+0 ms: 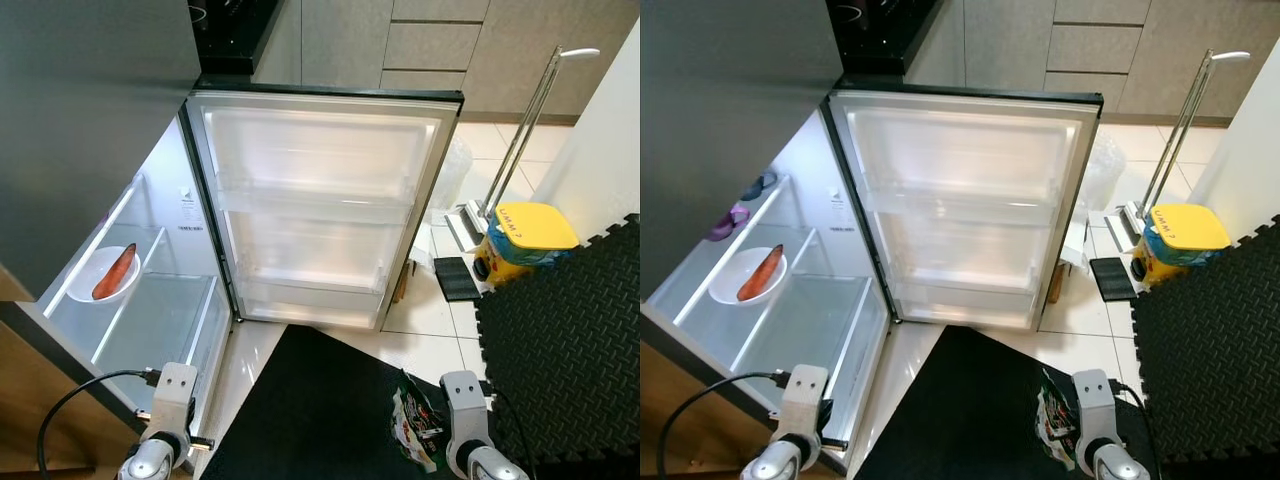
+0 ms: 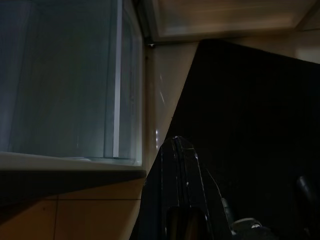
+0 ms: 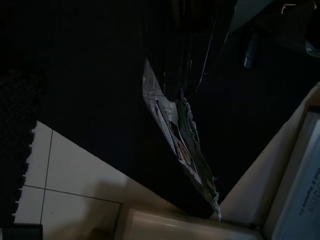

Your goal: Restocking fridge

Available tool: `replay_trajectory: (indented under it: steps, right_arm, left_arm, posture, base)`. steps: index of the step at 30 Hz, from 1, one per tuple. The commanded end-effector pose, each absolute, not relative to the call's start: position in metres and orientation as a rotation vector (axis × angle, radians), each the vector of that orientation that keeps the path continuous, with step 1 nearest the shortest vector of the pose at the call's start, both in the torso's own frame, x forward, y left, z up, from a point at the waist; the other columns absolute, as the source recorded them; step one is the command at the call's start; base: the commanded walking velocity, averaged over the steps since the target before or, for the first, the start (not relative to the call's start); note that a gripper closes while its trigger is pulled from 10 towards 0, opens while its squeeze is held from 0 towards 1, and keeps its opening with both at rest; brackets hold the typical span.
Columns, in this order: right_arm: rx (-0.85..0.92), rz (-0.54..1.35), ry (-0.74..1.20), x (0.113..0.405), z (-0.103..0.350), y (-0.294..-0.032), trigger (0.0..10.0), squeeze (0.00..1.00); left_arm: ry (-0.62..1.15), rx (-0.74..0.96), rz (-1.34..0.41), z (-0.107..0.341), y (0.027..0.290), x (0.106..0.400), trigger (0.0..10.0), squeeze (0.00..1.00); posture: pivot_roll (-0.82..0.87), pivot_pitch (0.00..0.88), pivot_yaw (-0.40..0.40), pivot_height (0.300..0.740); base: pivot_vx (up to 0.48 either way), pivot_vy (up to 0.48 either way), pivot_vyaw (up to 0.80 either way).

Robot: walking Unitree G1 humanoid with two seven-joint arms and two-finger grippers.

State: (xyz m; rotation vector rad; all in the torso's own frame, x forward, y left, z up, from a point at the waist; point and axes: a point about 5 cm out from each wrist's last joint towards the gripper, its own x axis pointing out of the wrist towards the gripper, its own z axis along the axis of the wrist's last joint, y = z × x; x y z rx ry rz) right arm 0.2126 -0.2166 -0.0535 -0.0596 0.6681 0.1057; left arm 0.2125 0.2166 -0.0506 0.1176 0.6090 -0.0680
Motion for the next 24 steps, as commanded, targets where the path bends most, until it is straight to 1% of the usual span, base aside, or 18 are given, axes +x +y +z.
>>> replay_trajectory:
  steps: [1,3,10,14,15,24]
  right_arm:
    - [-0.046,0.091,0.653,0.213,-0.053,-0.217,10.0,0.0]
    - [-0.056,0.111,0.657,0.214,-0.053,-0.212,10.0,0.0]
    - [-0.058,0.118,0.651,0.216,-0.052,-0.21,10.0,0.0]
    - [-0.041,0.07,0.662,0.211,-0.055,-0.213,10.0,0.0]
    - [-0.041,0.057,0.684,0.206,-0.059,-0.212,10.0,0.0]
    - [-0.029,0.055,0.704,0.197,-0.064,-0.208,10.0,0.0]
  left_arm:
    - [0.634,0.109,-0.066,-0.055,0.215,0.207,10.0,0.0]
    - [0.631,0.095,-0.049,-0.055,0.214,0.208,10.0,0.0]
    - [0.636,0.075,-0.038,-0.057,0.211,0.206,10.0,0.0]
    - [0.663,0.074,-0.031,-0.062,0.212,0.198,10.0,0.0]
    - [0.683,0.07,-0.025,-0.065,0.21,0.195,10.0,0.0]
    - [0.745,0.089,-0.039,-0.072,0.207,0.185,10.0,0.0]
  posture:
    - [-0.12,0.045,0.007,0.74]
    - [-0.12,0.058,-0.001,0.74]
    - [-0.11,0.081,-0.007,0.74]
    - [-0.11,0.086,-0.005,0.74]
    - [-0.11,0.083,0.002,0.74]
    - [-0.11,0.076,0.025,0.74]
  base:
    - [0.0,0.0,0.0]
    - [0.0,0.0,0.0]
    - [0.0,0.0,0.0]
    - [0.0,0.0,0.0]
    - [0.0,0.0,0.0]
    - [0.0,0.0,0.0]
